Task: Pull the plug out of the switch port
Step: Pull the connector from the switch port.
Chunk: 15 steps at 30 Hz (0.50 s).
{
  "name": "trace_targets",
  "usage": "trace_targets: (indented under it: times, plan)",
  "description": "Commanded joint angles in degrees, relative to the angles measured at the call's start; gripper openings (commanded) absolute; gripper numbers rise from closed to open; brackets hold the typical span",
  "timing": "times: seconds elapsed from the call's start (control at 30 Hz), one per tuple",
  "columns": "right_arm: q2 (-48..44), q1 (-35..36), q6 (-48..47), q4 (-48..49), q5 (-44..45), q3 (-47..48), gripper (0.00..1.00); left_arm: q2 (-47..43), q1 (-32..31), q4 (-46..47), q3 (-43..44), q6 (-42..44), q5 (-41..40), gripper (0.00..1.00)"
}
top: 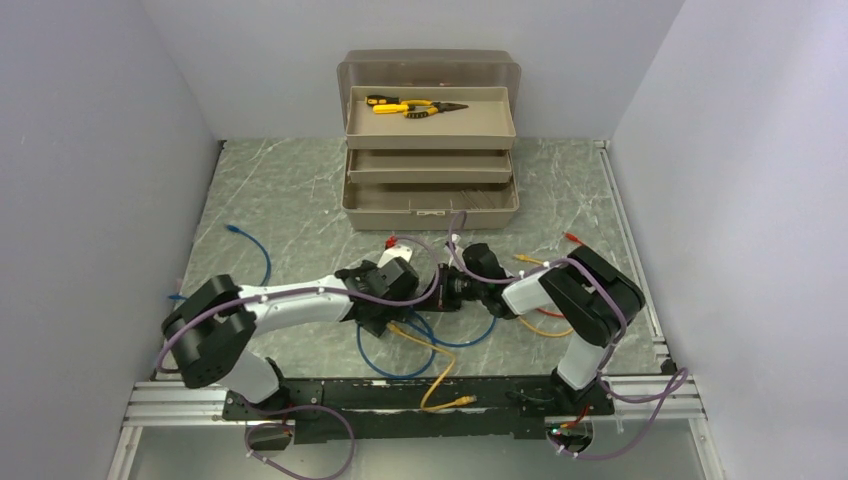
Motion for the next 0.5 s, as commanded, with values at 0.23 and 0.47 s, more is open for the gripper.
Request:
trace_targets:
  times: [0.23, 0.47]
  plan:
    - [-3.71, -0.51, -2.01, -3.16, -0.59, 0.56, 0.51, -23.36, 7.05, 12.77, -8.53, -2.58, 11.47, 0.74]
    - [0.6, -0.79, 1.94, 2.46, -3.05, 0.79, 0.53, -24.11, 14.2, 19.06, -14.74, -4.59, 22.6, 0.68]
